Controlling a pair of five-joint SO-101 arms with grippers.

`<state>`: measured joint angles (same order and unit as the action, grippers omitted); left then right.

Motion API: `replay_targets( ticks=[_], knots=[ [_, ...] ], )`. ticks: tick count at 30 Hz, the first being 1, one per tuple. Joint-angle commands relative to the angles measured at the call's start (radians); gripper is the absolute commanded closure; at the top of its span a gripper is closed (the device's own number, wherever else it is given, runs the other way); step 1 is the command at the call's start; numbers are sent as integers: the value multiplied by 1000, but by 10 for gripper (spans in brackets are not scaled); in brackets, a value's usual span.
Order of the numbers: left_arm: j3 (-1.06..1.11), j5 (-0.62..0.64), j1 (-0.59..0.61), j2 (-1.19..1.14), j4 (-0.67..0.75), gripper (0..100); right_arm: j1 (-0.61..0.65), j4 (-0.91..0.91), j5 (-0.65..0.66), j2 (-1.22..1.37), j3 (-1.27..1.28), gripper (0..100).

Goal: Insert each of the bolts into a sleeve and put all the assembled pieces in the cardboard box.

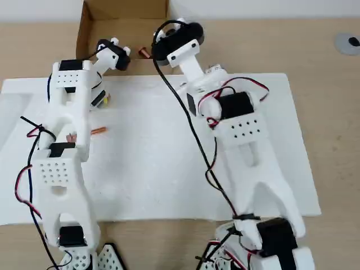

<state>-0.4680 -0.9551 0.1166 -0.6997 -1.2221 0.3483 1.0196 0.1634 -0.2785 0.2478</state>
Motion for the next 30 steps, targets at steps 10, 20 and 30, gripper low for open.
replay_targets(
  ticks=[10, 20, 30],
  knots=[
    [-17, 2, -38, -5, -54, 988, 13, -8, -8, 15, -42, 724],
    [-198, 281, -46, 142, -284, 986, 13, 396, 336, 346, -326, 723],
    [-144, 666, -2, 486, -379, 983, -117, 770, 660, 782, -908, 723]
  ],
)
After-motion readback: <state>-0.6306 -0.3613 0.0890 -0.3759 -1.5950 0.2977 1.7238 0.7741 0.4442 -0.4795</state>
